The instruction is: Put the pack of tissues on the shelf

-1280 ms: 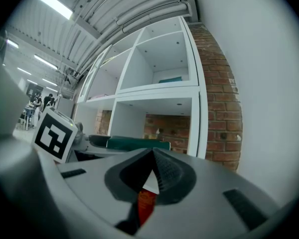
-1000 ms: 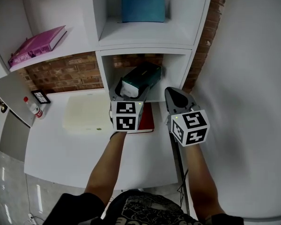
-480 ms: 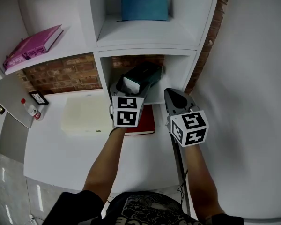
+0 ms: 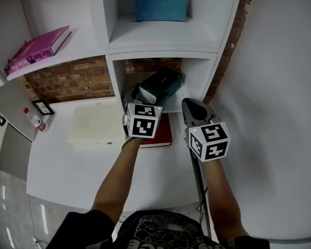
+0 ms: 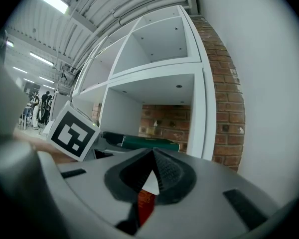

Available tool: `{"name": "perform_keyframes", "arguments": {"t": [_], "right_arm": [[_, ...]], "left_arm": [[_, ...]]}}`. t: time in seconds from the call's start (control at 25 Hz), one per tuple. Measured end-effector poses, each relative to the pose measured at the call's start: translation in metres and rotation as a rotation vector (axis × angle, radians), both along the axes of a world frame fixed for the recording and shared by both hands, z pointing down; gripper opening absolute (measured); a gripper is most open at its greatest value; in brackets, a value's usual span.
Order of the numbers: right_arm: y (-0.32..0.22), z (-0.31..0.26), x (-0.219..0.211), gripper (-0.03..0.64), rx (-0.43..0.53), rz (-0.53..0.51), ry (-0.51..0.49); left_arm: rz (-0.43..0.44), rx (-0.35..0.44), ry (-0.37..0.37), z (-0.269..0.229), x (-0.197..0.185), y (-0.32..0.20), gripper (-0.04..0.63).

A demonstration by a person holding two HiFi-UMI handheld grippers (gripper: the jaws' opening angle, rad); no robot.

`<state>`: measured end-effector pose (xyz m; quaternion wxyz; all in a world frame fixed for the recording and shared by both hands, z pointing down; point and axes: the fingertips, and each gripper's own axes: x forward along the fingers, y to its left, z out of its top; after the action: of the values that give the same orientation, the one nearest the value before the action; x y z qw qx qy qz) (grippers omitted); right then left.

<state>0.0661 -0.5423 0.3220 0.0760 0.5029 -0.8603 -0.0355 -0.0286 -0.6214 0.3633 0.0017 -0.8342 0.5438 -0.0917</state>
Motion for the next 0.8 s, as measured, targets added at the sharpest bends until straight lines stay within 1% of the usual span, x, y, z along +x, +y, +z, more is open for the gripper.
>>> {"name": "perform_keyframes", "arguments": {"t": [0.16,0.28,0.36,0.52,0.6,0.72,0.8], "right_arm": [[0.003,0.0,0.0,0.004,-0.007,0.002,-0.004],[0.005,-0.001,0.0,0.005,-0.011,0.004,-0.005],[0.007,-0.002,0.0,0.005,-0.016,0.006,-0.007],[0.014,-0.007,0.0,0.005,-0.014,0.001,-0.009],[0.019,-0.01,-0.002,0.003,-0.01,-0.008,-0.008],[0.025,-0.016,-0.002,0.003,-0.001,-0.02,-0.012],[0.028,-0.02,-0.003,0.005,0.005,-0.035,-0.014]], "left_arm": [[0.01,-0.025,0.018,-0.004,0.0,0.006,0.445],[0.012,-0.034,0.052,-0.009,-0.003,0.01,0.445],[0.008,-0.028,0.068,-0.013,-0.006,0.013,0.445],[0.01,-0.013,0.078,-0.021,-0.008,0.024,0.434],[0.012,-0.008,0.09,-0.024,-0.008,0.032,0.4],[0.007,-0.003,0.108,-0.027,-0.011,0.045,0.371],[-0.004,0.0,0.111,-0.029,-0.016,0.054,0.363]]}}
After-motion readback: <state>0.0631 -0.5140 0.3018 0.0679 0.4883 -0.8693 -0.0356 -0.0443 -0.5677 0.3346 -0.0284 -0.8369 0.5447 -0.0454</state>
